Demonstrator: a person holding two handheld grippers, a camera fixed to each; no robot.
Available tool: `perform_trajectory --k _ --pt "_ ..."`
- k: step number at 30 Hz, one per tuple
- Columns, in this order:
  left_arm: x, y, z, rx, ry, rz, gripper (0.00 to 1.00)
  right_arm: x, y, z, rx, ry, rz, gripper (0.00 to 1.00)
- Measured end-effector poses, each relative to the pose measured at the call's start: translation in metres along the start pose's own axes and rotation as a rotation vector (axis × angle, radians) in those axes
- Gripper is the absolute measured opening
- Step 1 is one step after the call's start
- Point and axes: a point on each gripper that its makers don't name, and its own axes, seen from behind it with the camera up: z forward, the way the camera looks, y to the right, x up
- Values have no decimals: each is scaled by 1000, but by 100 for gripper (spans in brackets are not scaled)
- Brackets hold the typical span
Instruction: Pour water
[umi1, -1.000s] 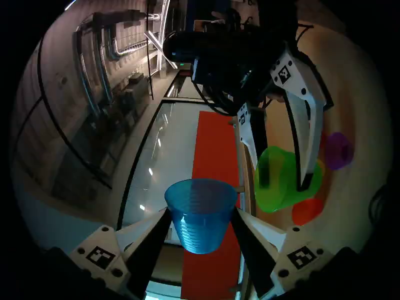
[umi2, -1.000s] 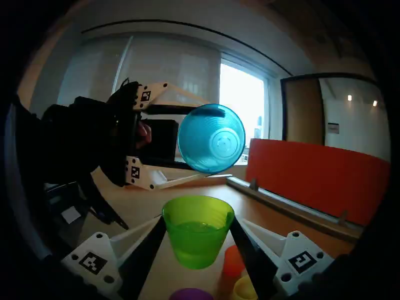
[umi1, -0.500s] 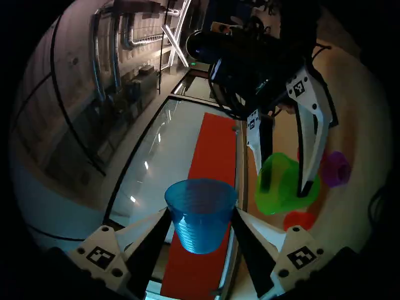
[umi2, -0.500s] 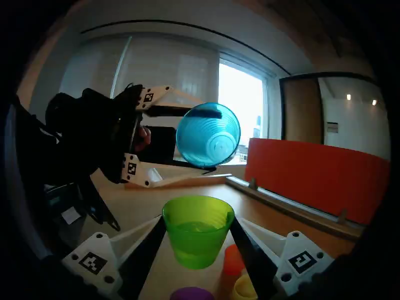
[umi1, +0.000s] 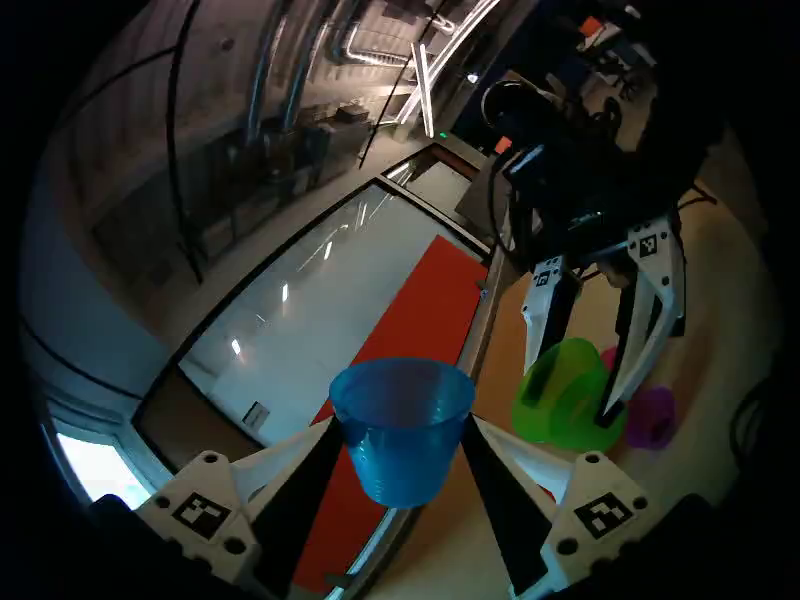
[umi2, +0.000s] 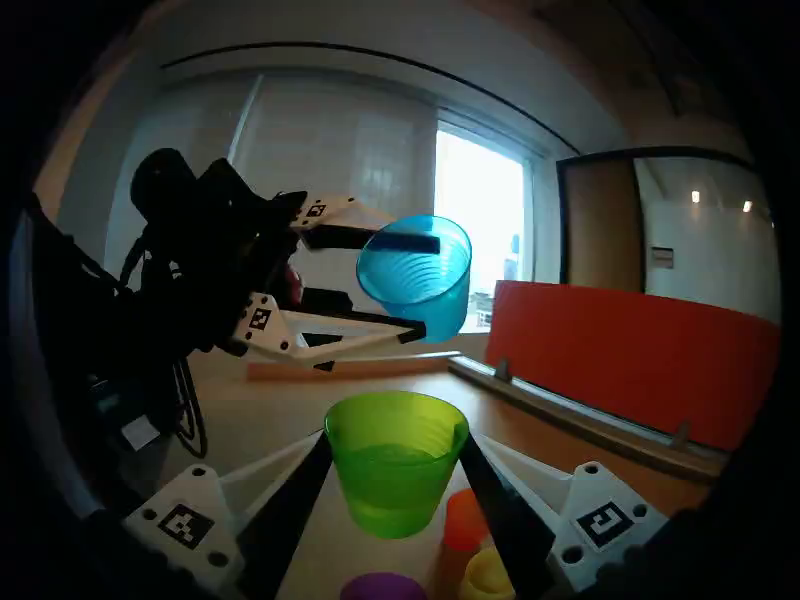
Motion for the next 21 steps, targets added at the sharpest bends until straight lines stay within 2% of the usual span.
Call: perform_trajectory --k 8,17,21 --pt "-6 -9 0 8 -8 -196 82 6 0 -5 -7 5 -5 90" --pt "-6 -12 1 1 -8 -471 82 10 -2 -10 -14 9 -9 90" --pt "-9 -11 0 -12 -19 -552 82 12 -2 -12 -17 12 -11 90"
